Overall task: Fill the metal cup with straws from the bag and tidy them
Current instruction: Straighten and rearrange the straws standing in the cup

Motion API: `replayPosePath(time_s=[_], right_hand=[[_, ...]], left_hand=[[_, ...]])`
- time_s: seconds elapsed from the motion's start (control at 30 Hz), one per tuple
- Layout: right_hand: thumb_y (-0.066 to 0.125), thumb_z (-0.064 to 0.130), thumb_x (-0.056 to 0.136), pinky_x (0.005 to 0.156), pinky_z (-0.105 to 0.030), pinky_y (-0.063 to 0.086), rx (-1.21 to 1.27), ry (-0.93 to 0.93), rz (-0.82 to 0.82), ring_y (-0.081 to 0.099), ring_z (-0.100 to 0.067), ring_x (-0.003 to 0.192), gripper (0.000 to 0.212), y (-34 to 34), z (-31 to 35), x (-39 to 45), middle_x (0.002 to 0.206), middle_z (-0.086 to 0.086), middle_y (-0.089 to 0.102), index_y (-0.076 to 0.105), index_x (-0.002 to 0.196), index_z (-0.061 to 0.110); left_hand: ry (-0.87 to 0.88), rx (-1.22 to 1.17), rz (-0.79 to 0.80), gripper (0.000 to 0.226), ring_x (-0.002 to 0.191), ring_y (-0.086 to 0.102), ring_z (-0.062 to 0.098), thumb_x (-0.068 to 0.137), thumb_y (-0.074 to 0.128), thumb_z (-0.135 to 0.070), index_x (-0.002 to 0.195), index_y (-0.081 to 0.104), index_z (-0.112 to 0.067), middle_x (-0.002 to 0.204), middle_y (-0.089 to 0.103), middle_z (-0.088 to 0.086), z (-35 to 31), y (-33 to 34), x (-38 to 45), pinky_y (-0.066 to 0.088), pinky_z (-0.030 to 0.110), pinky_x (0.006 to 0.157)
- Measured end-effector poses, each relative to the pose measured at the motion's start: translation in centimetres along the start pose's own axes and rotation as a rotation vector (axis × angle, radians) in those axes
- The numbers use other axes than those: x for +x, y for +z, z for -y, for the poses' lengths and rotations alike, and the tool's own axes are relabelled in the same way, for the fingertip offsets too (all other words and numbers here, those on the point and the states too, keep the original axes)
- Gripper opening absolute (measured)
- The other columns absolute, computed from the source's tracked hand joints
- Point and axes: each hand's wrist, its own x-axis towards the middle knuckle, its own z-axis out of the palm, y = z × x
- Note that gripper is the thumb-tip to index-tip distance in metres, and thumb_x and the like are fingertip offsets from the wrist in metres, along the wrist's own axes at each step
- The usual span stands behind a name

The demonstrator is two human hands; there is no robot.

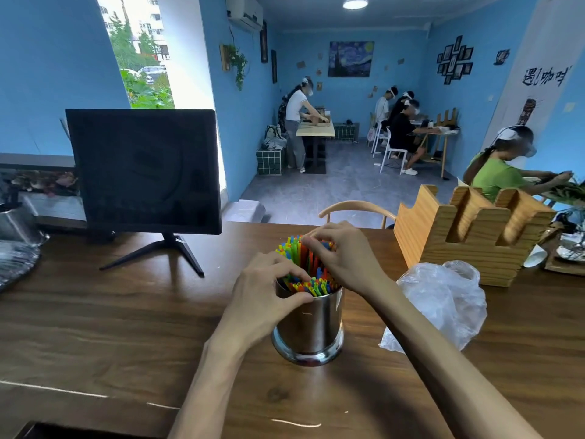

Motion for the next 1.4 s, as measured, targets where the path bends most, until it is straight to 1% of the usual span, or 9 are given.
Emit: replayPosePath(time_s=[0.2, 0.4, 0.53, 0.67, 0.83, 1.0, 1.17, 1.27, 1.4], right_hand=[[0.05, 0.037, 0.106, 0.097, -0.029, 0.048, 0.307, 0.127, -0.093, 0.062, 0.0, 0.109, 0.03, -0.6, -0.3, -1.3, 0.113, 0.011, 0.073, 0.077, 0.111, 0.024], [0.051, 0.048, 0.104, 0.103, -0.049, 0.049, 0.476, 0.195, -0.237, 0.062, -0.01, 0.12, 0.031, -0.6, -0.1, -3.9, 0.117, 0.015, 0.073, 0.075, 0.113, 0.033], [0.05, 0.052, 0.098, 0.104, -0.046, 0.048, 0.522, 0.186, -0.327, 0.061, -0.01, 0.121, 0.025, -0.2, 0.6, -5.8, 0.115, 0.023, 0.071, 0.073, 0.107, 0.045], [0.06, 0.04, 0.099, 0.105, -0.039, 0.047, 0.492, 0.158, -0.336, 0.059, -0.007, 0.122, 0.019, 0.3, 1.1, -6.8, 0.114, 0.023, 0.071, 0.076, 0.108, 0.036], [0.059, 0.042, 0.094, 0.112, -0.048, 0.037, 0.441, 0.166, -0.249, 0.05, -0.006, 0.13, 0.021, 1.1, 1.5, -7.6, 0.119, 0.023, 0.069, 0.074, 0.11, 0.039], [0.061, 0.038, 0.099, 0.115, -0.049, 0.033, 0.415, 0.138, -0.238, 0.047, -0.008, 0.134, 0.013, 1.1, 1.7, -7.3, 0.12, 0.028, 0.066, 0.071, 0.105, 0.044], [0.068, 0.027, 0.094, 0.088, -0.042, 0.054, 0.657, 0.246, -0.337, 0.068, -0.013, 0.096, 0.009, -0.2, 0.9, -6.7, 0.095, 0.006, 0.076, 0.076, 0.094, 0.024], [0.073, 0.02, 0.084, 0.063, -0.021, 0.052, 0.971, 0.272, -0.387, 0.076, -0.019, 0.08, 0.012, -2.2, 0.4, -6.3, 0.095, -0.008, 0.079, 0.078, 0.093, 0.014], [0.075, 0.017, 0.08, 0.055, -0.019, 0.052, 1.183, 0.293, -0.527, 0.077, -0.02, 0.075, 0.013, -4.2, 0.7, -5.5, 0.089, -0.01, 0.079, 0.074, 0.093, 0.018]], left_hand=[[-0.003, -0.012, -0.057, 0.017, 0.101, 0.058, 0.008, 0.072, 0.091, -0.034, 0.086, 0.081, -0.035, 0.093, 0.067, -0.02, -0.1, 0.3, -0.2, 0.049, 0.03, 0.087], [0.016, 0.007, -0.128, 0.014, 0.103, 0.057, 0.006, 0.075, 0.089, -0.035, 0.087, 0.083, -0.036, 0.093, 0.066, -0.021, 0.1, 0.9, -0.4, 0.049, 0.028, 0.087], [0.097, 0.002, -0.275, 0.015, 0.105, 0.059, 0.012, 0.078, 0.082, -0.04, 0.092, 0.083, -0.036, 0.099, 0.07, -0.02, -0.2, 1.0, -0.3, 0.051, 0.028, 0.087], [0.195, 0.008, -0.417, 0.019, 0.098, 0.064, 0.012, 0.08, 0.084, -0.029, 0.098, 0.083, -0.027, 0.098, 0.075, -0.015, -0.6, 0.3, 0.4, 0.053, 0.022, 0.081], [0.052, -0.401, -0.582, 0.016, 0.072, 0.072, 0.001, 0.086, 0.082, -0.023, 0.099, 0.079, -0.031, 0.087, 0.078, -0.017, -3.4, -1.0, 2.0, 0.055, 0.016, 0.068], [0.065, -0.707, -0.682, 0.012, 0.072, 0.076, 0.015, 0.092, 0.076, -0.013, 0.098, 0.075, -0.023, 0.084, 0.078, -0.006, -5.7, -3.0, 3.7, 0.058, 0.023, 0.06], [-0.039, -0.848, -0.698, 0.008, 0.077, 0.076, 0.017, 0.093, 0.074, -0.019, 0.099, 0.072, -0.024, 0.088, 0.077, -0.002, -4.8, -2.3, 3.2, 0.059, 0.024, 0.063], [-0.167, -0.884, -0.638, 0.011, 0.081, 0.073, 0.011, 0.089, 0.074, -0.02, 0.099, 0.069, -0.017, 0.085, 0.076, -0.005, -2.7, -1.4, 2.8, 0.06, 0.024, 0.073], [-0.232, -0.704, -0.474, 0.013, 0.082, 0.071, 0.003, 0.087, 0.076, -0.008, 0.09, 0.074, -0.02, 0.083, 0.077, -0.008, -0.4, 0.1, 2.0, 0.053, 0.015, 0.077]])
